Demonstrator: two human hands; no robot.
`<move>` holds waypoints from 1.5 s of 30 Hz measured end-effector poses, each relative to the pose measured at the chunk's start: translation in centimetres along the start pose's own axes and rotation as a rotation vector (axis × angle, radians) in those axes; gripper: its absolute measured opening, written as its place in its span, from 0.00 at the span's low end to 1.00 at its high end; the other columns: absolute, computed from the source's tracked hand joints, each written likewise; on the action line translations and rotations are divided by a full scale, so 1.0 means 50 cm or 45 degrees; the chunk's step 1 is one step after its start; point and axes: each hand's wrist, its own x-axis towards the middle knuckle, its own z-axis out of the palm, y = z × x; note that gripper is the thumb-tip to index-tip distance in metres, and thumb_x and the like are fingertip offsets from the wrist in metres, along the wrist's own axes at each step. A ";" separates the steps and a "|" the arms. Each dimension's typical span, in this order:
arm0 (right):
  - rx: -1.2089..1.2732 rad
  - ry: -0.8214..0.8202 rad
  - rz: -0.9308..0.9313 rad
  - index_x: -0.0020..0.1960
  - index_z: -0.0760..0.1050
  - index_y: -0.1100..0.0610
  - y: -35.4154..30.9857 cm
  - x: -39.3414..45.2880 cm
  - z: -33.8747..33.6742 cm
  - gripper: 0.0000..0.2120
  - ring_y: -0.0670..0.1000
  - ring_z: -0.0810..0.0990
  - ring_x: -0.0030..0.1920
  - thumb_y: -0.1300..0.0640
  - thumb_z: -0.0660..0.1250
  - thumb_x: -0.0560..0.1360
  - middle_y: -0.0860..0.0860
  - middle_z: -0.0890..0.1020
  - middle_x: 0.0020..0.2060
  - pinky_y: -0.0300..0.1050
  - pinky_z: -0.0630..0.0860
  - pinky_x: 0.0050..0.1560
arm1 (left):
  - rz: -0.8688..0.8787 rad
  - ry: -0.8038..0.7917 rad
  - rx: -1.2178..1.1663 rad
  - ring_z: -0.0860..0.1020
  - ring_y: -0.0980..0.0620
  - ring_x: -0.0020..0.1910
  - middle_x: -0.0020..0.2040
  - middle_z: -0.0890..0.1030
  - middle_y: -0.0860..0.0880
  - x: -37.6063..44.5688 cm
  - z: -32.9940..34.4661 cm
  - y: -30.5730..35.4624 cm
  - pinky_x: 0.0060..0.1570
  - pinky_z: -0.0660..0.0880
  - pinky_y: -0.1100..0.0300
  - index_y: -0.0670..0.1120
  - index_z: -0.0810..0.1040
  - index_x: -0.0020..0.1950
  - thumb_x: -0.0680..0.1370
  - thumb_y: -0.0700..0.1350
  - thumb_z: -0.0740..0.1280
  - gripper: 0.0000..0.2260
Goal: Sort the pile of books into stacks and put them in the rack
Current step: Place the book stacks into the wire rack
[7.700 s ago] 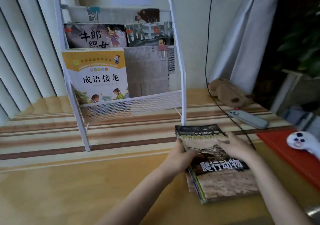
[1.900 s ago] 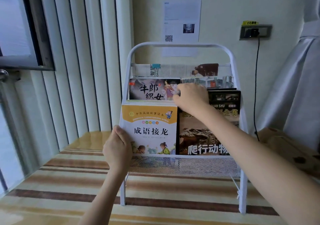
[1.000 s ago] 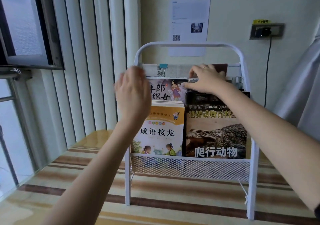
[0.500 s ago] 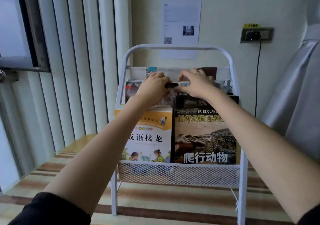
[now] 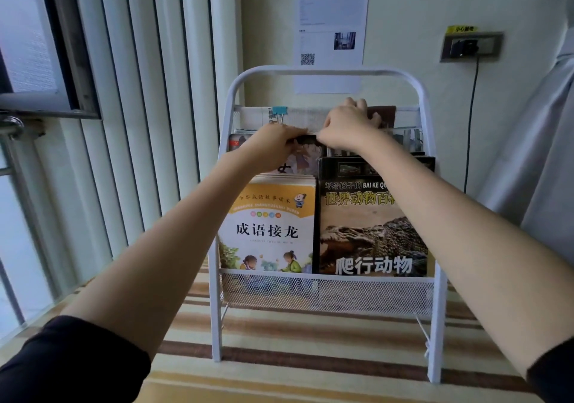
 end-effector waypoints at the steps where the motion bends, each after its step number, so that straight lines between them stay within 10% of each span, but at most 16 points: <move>1: 0.055 -0.015 0.029 0.64 0.73 0.60 -0.004 -0.002 -0.001 0.22 0.60 0.56 0.69 0.56 0.59 0.72 0.57 0.63 0.67 0.68 0.53 0.69 | -0.011 -0.009 0.016 0.71 0.45 0.66 0.68 0.74 0.46 -0.007 0.001 0.001 0.66 0.65 0.54 0.47 0.68 0.73 0.79 0.34 0.58 0.22; 9: 0.083 0.127 -0.179 0.69 0.68 0.53 -0.018 -0.085 -0.002 0.20 0.56 0.59 0.73 0.50 0.56 0.79 0.54 0.65 0.72 0.66 0.42 0.72 | -0.180 -0.078 -0.078 0.59 0.44 0.75 0.76 0.62 0.45 -0.052 -0.037 0.017 0.74 0.54 0.47 0.46 0.63 0.75 0.82 0.40 0.53 0.20; 14: -0.115 0.211 -0.530 0.58 0.76 0.51 -0.066 -0.200 0.095 0.29 0.49 0.77 0.61 0.41 0.39 0.80 0.47 0.80 0.57 0.63 0.35 0.72 | -0.327 0.513 0.193 0.79 0.42 0.42 0.42 0.82 0.43 -0.201 0.015 0.025 0.44 0.75 0.52 0.42 0.78 0.44 0.82 0.48 0.51 0.19; 20: -0.217 0.717 -0.689 0.43 0.78 0.57 -0.038 -0.163 0.160 0.21 0.57 0.81 0.40 0.49 0.51 0.81 0.54 0.83 0.40 0.59 0.66 0.62 | -0.140 0.660 0.420 0.79 0.44 0.38 0.37 0.82 0.47 -0.214 0.066 -0.012 0.41 0.73 0.55 0.43 0.80 0.41 0.82 0.47 0.52 0.20; 23: -0.184 0.853 -0.711 0.43 0.78 0.58 -0.034 -0.155 0.173 0.23 0.57 0.80 0.40 0.50 0.48 0.82 0.56 0.82 0.41 0.56 0.65 0.58 | -0.113 0.779 0.438 0.77 0.45 0.37 0.36 0.80 0.47 -0.207 0.087 -0.021 0.41 0.70 0.54 0.43 0.78 0.40 0.82 0.48 0.50 0.21; 28: -0.113 0.987 -0.779 0.53 0.78 0.58 -0.031 -0.154 0.187 0.16 0.56 0.81 0.44 0.54 0.53 0.81 0.54 0.83 0.45 0.58 0.66 0.62 | -0.144 0.851 0.444 0.78 0.44 0.44 0.42 0.81 0.47 -0.216 0.102 -0.027 0.50 0.67 0.54 0.43 0.78 0.45 0.83 0.49 0.51 0.19; 32: -0.142 0.973 -0.866 0.67 0.65 0.54 -0.005 -0.182 0.200 0.19 0.52 0.73 0.64 0.53 0.58 0.77 0.52 0.76 0.63 0.63 0.56 0.69 | -0.308 0.915 0.327 0.69 0.45 0.67 0.67 0.74 0.43 -0.234 0.127 -0.010 0.67 0.60 0.51 0.42 0.71 0.68 0.81 0.52 0.54 0.20; 37: -0.086 0.867 -0.357 0.74 0.49 0.53 0.097 -0.250 0.213 0.33 0.52 0.55 0.74 0.38 0.54 0.77 0.50 0.51 0.75 0.70 0.45 0.69 | -0.684 0.770 0.007 0.67 0.39 0.65 0.68 0.67 0.38 -0.299 0.152 -0.006 0.63 0.65 0.42 0.49 0.56 0.76 0.76 0.64 0.55 0.33; 41: -0.001 0.812 0.126 0.75 0.47 0.54 0.183 -0.296 0.204 0.38 0.60 0.58 0.73 0.35 0.57 0.75 0.59 0.57 0.75 0.70 0.55 0.68 | -0.696 0.892 -0.464 0.71 0.50 0.49 0.54 0.72 0.45 -0.312 0.139 0.002 0.45 0.69 0.56 0.50 0.60 0.73 0.75 0.61 0.60 0.29; 45: 0.070 0.863 0.281 0.74 0.54 0.58 0.222 -0.311 0.197 0.39 0.60 0.71 0.63 0.36 0.62 0.74 0.61 0.68 0.67 0.57 0.74 0.50 | -0.907 1.069 -0.751 0.71 0.48 0.39 0.36 0.69 0.53 -0.302 0.125 -0.024 0.39 0.70 0.50 0.42 0.69 0.52 0.78 0.58 0.59 0.18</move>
